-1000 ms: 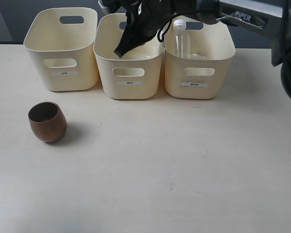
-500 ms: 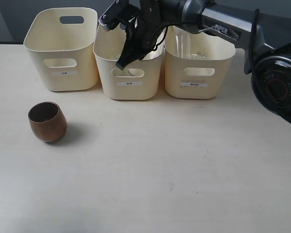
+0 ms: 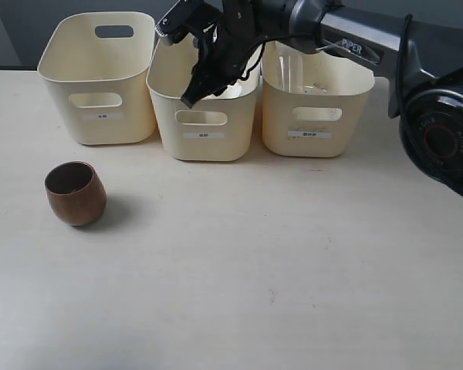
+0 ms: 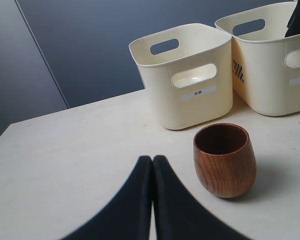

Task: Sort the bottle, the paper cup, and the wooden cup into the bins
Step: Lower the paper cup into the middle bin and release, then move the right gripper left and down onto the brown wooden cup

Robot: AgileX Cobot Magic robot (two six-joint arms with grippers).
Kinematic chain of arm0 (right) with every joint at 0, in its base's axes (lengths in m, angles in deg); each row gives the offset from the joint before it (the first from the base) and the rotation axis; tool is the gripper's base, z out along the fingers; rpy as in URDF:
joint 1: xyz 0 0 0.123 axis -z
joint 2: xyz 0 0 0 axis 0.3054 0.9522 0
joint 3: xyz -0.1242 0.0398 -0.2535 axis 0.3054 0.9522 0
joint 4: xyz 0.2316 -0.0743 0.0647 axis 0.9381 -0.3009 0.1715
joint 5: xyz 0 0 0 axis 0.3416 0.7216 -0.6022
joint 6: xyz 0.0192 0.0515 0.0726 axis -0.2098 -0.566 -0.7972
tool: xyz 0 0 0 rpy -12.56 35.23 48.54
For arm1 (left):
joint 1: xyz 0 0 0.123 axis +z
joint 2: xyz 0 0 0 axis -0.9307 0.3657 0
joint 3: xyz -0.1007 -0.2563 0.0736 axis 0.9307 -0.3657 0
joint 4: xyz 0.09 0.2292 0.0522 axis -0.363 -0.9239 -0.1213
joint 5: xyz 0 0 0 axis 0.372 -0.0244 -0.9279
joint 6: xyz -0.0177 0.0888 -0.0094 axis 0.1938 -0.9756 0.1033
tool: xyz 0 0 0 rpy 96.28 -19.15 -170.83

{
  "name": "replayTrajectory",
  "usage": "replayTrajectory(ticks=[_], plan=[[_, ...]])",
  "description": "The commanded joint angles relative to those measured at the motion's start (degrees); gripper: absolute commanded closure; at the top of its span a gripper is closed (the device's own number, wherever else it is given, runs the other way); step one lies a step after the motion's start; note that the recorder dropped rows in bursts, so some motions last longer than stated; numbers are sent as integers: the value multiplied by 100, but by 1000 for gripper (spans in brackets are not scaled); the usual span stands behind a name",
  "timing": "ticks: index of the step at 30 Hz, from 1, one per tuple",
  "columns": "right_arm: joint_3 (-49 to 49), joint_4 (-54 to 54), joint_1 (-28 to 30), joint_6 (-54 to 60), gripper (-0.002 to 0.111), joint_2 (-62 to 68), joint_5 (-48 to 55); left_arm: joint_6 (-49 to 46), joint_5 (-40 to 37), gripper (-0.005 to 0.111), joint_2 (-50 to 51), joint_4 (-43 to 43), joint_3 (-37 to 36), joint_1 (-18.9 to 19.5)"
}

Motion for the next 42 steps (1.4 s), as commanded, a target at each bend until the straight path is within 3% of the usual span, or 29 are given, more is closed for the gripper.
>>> replayTrajectory(ticks=[1,11,24,31,42], plan=[[-31,20,2,-33,73,-118,-140,11,25,107,-28,-17,-7,18],[-31,268,-188,-18,73,-880,253,11,25,107,-28,-17,-7,18],[-31,190,-1476,449,73,-1544,1556,11,25,107,-28,-17,-7,18],[-31,402,-1873,449,57,-1544,1813,11,25,107,-28,-17,-7,18],[-31,1272,-2127,1329,56,-1514,1752,11,25,107,-28,-17,-7,18]])
